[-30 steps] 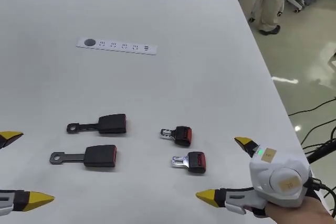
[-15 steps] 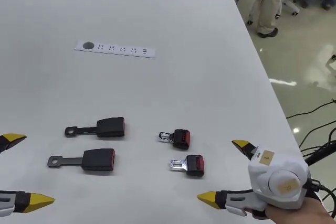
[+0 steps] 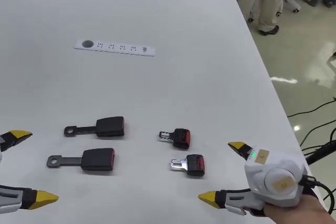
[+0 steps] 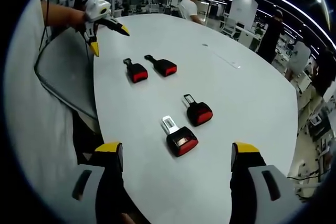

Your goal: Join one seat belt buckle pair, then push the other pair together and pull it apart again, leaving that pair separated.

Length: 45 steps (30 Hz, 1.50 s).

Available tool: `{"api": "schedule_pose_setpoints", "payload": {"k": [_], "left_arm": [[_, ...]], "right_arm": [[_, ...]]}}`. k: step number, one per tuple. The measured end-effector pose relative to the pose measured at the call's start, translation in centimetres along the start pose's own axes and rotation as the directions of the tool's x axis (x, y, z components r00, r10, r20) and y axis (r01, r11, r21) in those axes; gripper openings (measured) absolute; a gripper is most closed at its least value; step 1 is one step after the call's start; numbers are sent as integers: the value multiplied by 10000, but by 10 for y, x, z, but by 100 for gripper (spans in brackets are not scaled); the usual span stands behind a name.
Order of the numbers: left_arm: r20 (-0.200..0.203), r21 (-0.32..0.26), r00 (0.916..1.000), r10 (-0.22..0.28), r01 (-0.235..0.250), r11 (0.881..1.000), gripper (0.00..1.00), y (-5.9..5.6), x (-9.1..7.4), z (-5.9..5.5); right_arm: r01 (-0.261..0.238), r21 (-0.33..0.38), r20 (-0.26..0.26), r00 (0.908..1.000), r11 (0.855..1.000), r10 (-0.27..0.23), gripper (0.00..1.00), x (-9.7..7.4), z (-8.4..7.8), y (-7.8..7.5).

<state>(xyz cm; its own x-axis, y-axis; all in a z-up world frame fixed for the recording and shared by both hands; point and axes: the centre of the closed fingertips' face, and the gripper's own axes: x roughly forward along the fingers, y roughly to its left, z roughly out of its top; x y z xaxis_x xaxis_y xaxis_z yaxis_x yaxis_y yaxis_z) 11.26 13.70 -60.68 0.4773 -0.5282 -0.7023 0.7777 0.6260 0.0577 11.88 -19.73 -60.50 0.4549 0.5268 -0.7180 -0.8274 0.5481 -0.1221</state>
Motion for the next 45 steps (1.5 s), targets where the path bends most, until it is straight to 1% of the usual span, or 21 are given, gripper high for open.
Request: {"api": "schedule_pose_setpoints", "payload": {"k": [2,5,7,9,10,12,16,18,21,23,25,27,28,31,33,35,37,38,39,43,45], "left_arm": [[-110,78,9999,-86,87,9999,95,-1,3,1],[-130,139,9996,-231,233,9996,96,-3,7,3],[-207,249,9991,-363,368,9990,96,-7,10,5],[-291,397,9983,-514,526,9978,95,-8,13,3],[-354,490,9979,-548,565,9972,95,-9,17,5],[-380,618,9972,-639,661,9959,96,-9,20,6],[-468,740,9960,-754,788,9941,97,-7,27,7],[-699,916,9938,-868,931,9914,97,-8,31,8],[-712,1043,9930,-946,1017,9893,97,-9,37,13],[-781,1009,9914,-1054,1130,9885,97,-9,41,12],[-804,1115,9892,-1229,1315,9850,96,-13,44,15],[-981,1225,9870,-1276,1392,9827,97,-13,49,10],[-1037,1377,9845,-1417,1553,9782,96,-15,50,14],[-1166,1473,9812,-1535,1700,9744,97,-16,55,16],[-1240,1526,9787,-1635,1816,9715,96,-17,58,15],[-1326,1577,9756,-1751,1952,9680,94,-17,62,12],[-1348,1788,9754,-1744,1971,9639,93,-15,65,11],[-1370,1786,9743,-1790,2020,9630,92,-15,64,14],[-1444,1753,9707,-1919,2160,9605,90,-15,65,14],[-1450,1827,9695,-1975,2224,9577,89,-8,71,13],[-1479,1892,9693,-1964,2227,9564,87,-9,75,15]], "right_arm": [[-51,-63,-47,10000,10000,51,85,1,0,1],[-131,-64,-21,9999,9999,131,84,3,1,-2],[-178,-76,-11,9998,9998,178,84,5,2,-3],[-251,-184,-50,9997,9995,250,83,7,3,-2],[-347,-181,-77,9994,9992,346,82,9,3,-1],[-476,-244,-107,9988,9986,473,80,10,3,0],[-672,-563,-207,9976,9961,661,80,16,4,0],[-772,-554,-207,9969,9955,761,80,19,3,-1],[-926,-545,-255,9955,9942,913,79,22,3,0],[-1007,-664,-362,9945,9927,985,79,24,2,0],[-1126,-781,-459,9930,9906,1093,79,28,-1,0],[-1208,-855,-529,9918,9890,1165,79,29,-1,0],[-1243,-891,-562,9912,9882,1197,79,30,-1,0],[-1174,-1043,-603,9919,9876,1115,84,31,1,-3],[-1261,-1033,-741,9902,9866,1187,82,33,0,-3],[-1352,-1220,-860,9884,9833,1252,79,34,-2,-4],[-1399,-1295,-918,9874,9817,1286,77,36,-3,-4],[-1462,-1311,-931,9865,9805,1347,76,37,-2,-5],[-1526,-1284,-948,9855,9799,1410,74,37,-2,-5],[-1716,-1365,-1117,9813,9757,1570,71,42,-4,-6],[-1979,-1411,-1281,9752,9700,1803,66,43,-5,-3]]}}
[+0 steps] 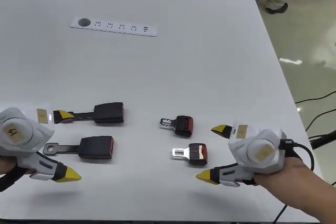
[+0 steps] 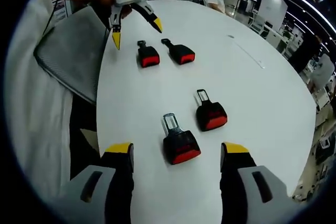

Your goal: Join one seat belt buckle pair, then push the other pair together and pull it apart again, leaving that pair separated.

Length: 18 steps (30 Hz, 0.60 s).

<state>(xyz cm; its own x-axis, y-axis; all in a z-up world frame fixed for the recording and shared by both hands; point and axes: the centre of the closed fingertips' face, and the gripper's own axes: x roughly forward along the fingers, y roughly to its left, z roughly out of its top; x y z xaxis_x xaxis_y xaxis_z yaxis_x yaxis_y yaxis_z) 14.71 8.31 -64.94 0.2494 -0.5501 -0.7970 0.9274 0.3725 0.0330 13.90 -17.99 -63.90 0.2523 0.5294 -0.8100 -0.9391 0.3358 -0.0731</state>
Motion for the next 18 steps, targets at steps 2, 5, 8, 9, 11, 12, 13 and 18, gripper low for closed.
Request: {"api": "schedule_pose_setpoints", "payload": {"k": [2,5,8,9,11,12,13,18], "left_arm": [[-85,29,10000,-25,25,10000,85,4,3,-2],[-210,114,9995,-252,254,9996,80,1,6,0],[-340,84,9978,-565,568,9984,74,-2,9,-3],[-395,140,9970,-663,669,9977,73,-4,10,-4],[-453,245,9961,-760,772,9967,68,-4,11,-5],[-537,240,9950,-838,852,9961,67,-5,13,-6],[-562,260,9951,-813,828,9962,67,-3,14,-7],[-677,463,9918,-1086,1119,9926,62,-3,22,-5]], "right_arm": [[-178,38,-83,9998,9998,178,64,3,-1,1],[-374,-123,-285,9989,9992,370,60,7,-3,3],[-495,-173,-337,9982,9986,489,59,11,-4,0],[-523,-204,-362,9980,9984,516,59,12,-5,-1],[-666,-184,-417,9970,9976,658,57,13,-5,-1],[-751,-205,-472,9961,9970,741,56,14,-7,-1],[-792,-233,-503,9957,9966,780,55,15,-7,-2],[-1091,-313,-637,9922,9935,1070,53,22,-10,-3]]}}
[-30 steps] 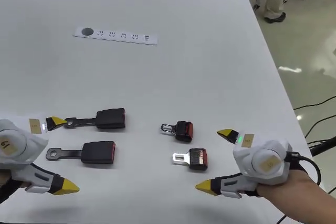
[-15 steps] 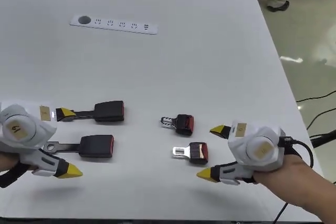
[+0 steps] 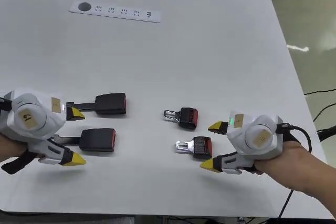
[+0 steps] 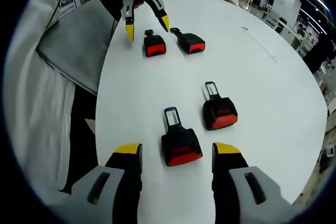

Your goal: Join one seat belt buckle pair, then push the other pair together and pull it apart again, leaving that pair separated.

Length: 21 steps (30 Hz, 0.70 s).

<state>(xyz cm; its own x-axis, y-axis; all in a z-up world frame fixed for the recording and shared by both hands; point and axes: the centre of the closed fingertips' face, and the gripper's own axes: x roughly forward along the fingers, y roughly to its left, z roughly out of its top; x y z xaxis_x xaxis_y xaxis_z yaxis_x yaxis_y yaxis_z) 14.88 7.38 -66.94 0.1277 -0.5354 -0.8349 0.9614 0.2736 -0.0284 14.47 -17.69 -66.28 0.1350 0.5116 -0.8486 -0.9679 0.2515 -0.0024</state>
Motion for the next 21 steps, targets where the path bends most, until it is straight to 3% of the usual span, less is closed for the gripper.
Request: {"api": "schedule_pose_setpoints", "payload": {"k": [4,9,11,15,17,21], "left_arm": [[-167,-22,9998,-74,73,10000,58,2,4,1],[-229,116,9990,-374,376,9992,54,3,9,1],[-234,153,9986,-469,473,9988,52,4,10,1],[-298,243,9973,-674,681,9974,49,2,15,2],[-56,700,9958,-917,918,9933,45,0,15,8],[-170,742,9943,-1049,1059,9916,42,-2,19,7]], "right_arm": [[-193,-157,-121,9997,9997,191,51,4,-3,-2],[-546,-330,-327,9980,9980,536,41,7,-9,-2],[-413,-340,-328,9987,9986,402,46,7,-7,-5],[-642,-388,-374,9973,9972,628,42,10,-8,-5],[-750,-395,-417,9964,9964,734,41,10,-8,-4],[-949,-402,-487,9945,9947,930,39,17,-12,-5]]}}
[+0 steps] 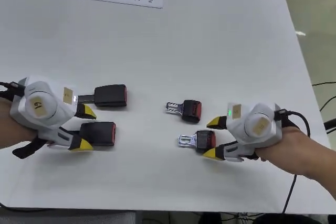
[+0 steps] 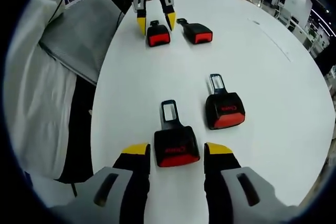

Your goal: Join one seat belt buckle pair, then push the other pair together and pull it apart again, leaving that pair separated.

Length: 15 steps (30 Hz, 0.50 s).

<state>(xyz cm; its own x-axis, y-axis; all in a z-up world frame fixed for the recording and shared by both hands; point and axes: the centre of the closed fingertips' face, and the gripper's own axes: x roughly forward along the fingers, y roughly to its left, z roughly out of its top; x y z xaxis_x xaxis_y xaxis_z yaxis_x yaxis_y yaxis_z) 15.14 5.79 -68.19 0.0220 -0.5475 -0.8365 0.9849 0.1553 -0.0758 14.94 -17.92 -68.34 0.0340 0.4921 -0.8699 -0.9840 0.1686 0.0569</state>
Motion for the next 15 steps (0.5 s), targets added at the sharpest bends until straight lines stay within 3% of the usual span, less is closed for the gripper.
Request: {"api": "schedule_pose_setpoints", "payload": {"k": [2,8,15], "left_arm": [[-157,40,9998,-77,77,10000,41,0,3,-3],[-68,333,9996,-285,288,9990,34,-4,3,-1],[-107,556,9995,-286,292,9980,34,-2,6,-5]], "right_arm": [[-142,-59,-57,9999,9999,142,37,2,-1,2],[-223,-191,-175,9996,9996,220,35,5,-4,1],[-322,-399,-270,9992,9987,311,34,6,-4,3]]}}
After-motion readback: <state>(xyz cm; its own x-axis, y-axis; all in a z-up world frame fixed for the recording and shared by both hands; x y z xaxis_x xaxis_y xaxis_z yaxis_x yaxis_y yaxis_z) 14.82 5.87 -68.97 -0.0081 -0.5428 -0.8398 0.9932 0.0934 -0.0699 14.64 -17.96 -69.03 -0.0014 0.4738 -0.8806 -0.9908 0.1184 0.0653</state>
